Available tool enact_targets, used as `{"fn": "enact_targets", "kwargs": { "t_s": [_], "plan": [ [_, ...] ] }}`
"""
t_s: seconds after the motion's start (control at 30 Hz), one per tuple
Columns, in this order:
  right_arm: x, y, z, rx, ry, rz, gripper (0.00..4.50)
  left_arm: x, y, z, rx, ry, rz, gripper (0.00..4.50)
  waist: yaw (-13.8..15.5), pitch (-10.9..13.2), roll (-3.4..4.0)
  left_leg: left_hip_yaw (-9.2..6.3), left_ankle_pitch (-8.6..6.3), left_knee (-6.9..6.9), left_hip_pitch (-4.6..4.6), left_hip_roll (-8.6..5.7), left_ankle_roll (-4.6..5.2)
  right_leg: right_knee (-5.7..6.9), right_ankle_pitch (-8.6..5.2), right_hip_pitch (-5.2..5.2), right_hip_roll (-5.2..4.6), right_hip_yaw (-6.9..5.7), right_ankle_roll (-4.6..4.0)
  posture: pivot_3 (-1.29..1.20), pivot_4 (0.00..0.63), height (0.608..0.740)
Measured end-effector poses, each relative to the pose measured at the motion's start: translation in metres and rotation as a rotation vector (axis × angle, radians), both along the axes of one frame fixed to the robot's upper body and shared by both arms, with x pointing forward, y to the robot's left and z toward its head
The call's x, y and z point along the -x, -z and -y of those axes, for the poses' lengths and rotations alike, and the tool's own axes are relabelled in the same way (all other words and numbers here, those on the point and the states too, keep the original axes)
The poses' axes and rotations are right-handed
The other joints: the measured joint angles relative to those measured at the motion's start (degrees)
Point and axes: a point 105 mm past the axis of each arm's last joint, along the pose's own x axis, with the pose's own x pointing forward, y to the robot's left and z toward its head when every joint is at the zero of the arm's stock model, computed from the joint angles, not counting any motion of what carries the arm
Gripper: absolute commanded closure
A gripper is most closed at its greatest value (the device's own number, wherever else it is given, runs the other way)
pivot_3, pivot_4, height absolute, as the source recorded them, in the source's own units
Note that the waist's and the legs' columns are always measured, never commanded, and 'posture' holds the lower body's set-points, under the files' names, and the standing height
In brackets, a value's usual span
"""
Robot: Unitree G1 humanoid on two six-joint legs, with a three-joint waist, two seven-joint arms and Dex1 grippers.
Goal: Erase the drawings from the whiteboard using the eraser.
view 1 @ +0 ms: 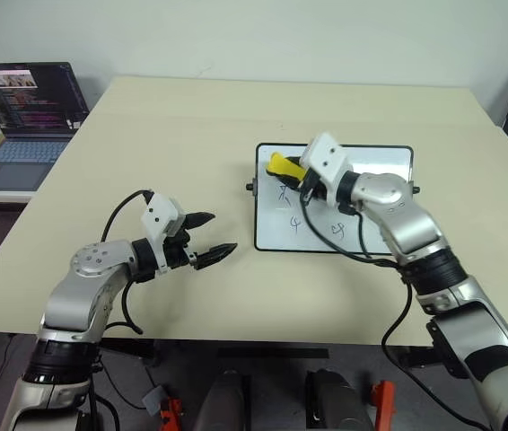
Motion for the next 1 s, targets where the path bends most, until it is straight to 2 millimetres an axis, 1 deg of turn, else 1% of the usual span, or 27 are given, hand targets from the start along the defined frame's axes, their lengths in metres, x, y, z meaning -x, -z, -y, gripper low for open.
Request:
{"fn": "enact_targets", "kwargs": {
  "t_s": [0.1, 0.17, 0.33, 0.43, 0.5, 0.6, 0.67, 0.73, 0.77, 0.83, 0.87, 0.93, 1.0],
  "plan": [
    [-0.009, 0.012, 0.004, 0.049, 0.024, 0.022, 3.39, 0.005, 0.002, 0.002, 0.0, -0.005, -0.007, 0.0, -0.3, 0.0, 0.0, 0.0, 0.0, 0.0, 0.04, 0.03, 0.0, 0.05, 0.02, 0.0, 0.04, 0.01, -0.03, 0.0, 0.15, 0.74],
    [-0.012, 0.012, 0.002, 0.063, 0.014, 0.048, 3.39, 0.005, 0.002, 0.001, 0.001, -0.012, -0.009, 0.0, -0.4, 0.0, 0.0, -0.02, 0.0, 0.01, 0.11, 0.05, 0.0, 0.12, 0.04, 0.03, 0.09, 0.0, -0.06, 0.0, 0.15, 0.74],
    [-0.022, 0.011, 0.005, 0.084, 0.032, 0.092, 3.39, 0.007, -0.001, 0.0, 0.005, -0.021, -0.003, 0.0, -0.6, 0.0, 0.0, -0.02, 0.01, 0.04, 0.34, 0.05, 0.01, 0.21, 0.06, 0.23, 0.1, 0.01, -0.1, 0.0, 0.15, 0.74],
    [-0.024, 0.016, 0.004, 0.097, 0.03, 0.09, 3.39, 0.007, -0.001, 0.0, 0.007, -0.021, -0.006, 0.0, -0.6, 0.0, -0.02, 0.0, 0.0, 0.02, 0.69, 0.04, 0.01, 0.28, 0.06, 0.53, 0.1, 0.04, -0.11, 0.0, 0.15, 0.74],
    [-0.021, 0.024, 0.002, 0.136, -0.004, 0.067, 3.4, 0.007, -0.001, 0.0, 0.006, -0.021, -0.007, 0.0, -0.6, 0.0, -0.06, 0.09, 0.0, 0.02, 0.92, 0.04, 0.01, 0.44, 0.03, 0.66, 0.1, 0.13, -0.13, 0.0, 0.15, 0.74],
    [-0.005, 0.05, -0.004, 0.191, -0.098, -0.015, 3.4, 0.007, -0.001, 0.0, 0.007, -0.02, -0.006, 0.0, -0.7, -0.1, -0.08, 0.02, -0.01, -0.03, 1.56, 0.1, 0.02, 0.44, -0.16, 1.33, 0.14, 0.03, -0.29, 0.0, 0.15, 0.74],
    [0.005, 0.065, -0.007, 0.214, -0.152, -0.067, 3.4, 0.006, -0.003, 0.001, 0.007, -0.017, -0.001, 0.0, -0.7, -0.1, -0.08, 0.02, 0.0, -0.02, 1.71, 0.11, 0.03, 0.53, -0.23, 1.4, 0.15, 0.04, -0.34, 0.0, 0.15, 0.74],
    [0.012, 0.075, -0.007, 0.228, -0.18, -0.104, 3.4, 0.006, -0.004, 0.001, 0.006, -0.014, 0.0, 0.0, -0.8, -0.1, -0.08, 0.03, 0.01, 0.01, 1.82, 0.11, 0.04, 0.64, -0.25, 1.43, 0.15, 0.06, -0.38, 0.0, 0.15, 0.74],
    [0.013, 0.076, -0.007, 0.228, -0.179, -0.105, 3.4, 0.006, -0.004, 0.001, 0.006, -0.009, 0.001, 0.0, -0.8, -0.1, -0.08, 0.04, 0.02, 0.01, 1.85, 0.11, 0.04, 0.7, -0.26, 1.42, 0.15, 0.06, -0.41, 0.0, 0.15, 0.74],
    [0.01, 0.074, -0.007, 0.226, -0.16, -0.09, 3.4, 0.006, -0.006, 0.002, 0.006, -0.002, 0.006, 0.0, -0.8, -0.1, -0.08, 0.03, 0.04, 0.01, 1.89, 0.12, 0.06, 0.77, -0.27, 1.42, 0.16, 0.06, -0.43, 0.0, 0.15, 0.74],
    [0.006, 0.069, -0.007, 0.218, -0.136, -0.066, 3.4, 0.006, -0.007, 0.003, 0.006, 0.001, 0.007, 0.0, -0.9, -0.1, -0.08, 0.04, 0.05, 0.01, 1.91, 0.12, 0.06, 0.81, -0.28, 1.42, 0.16, 0.08, -0.44, 0.0, 0.15, 0.74],
    [-0.007, 0.054, -0.004, 0.199, -0.067, -0.009, 3.4, 0.004, -0.009, 0.004, 0.005, 0.007, 0.014, 0.0, -0.9, -0.1, -0.08, 0.03, 0.07, 0.02, 1.91, 0.11, 0.09, 0.83, -0.29, 1.41, 0.16, 0.07, -0.47, 0.0, 0.15, 0.74],
    [-0.022, 0.034, 0.003, 0.165, 0.023, 0.053, 3.4, 0.003, -0.01, 0.004, 0.003, 0.01, 0.018, 0.0, -0.9, -0.1, -0.09, 0.02, 0.08, 0.02, 1.92, 0.11, 0.09, 0.82, -0.3, 1.42, 0.16, 0.08, -0.51, 0.0, 0.15, 0.74]
  ]
}}
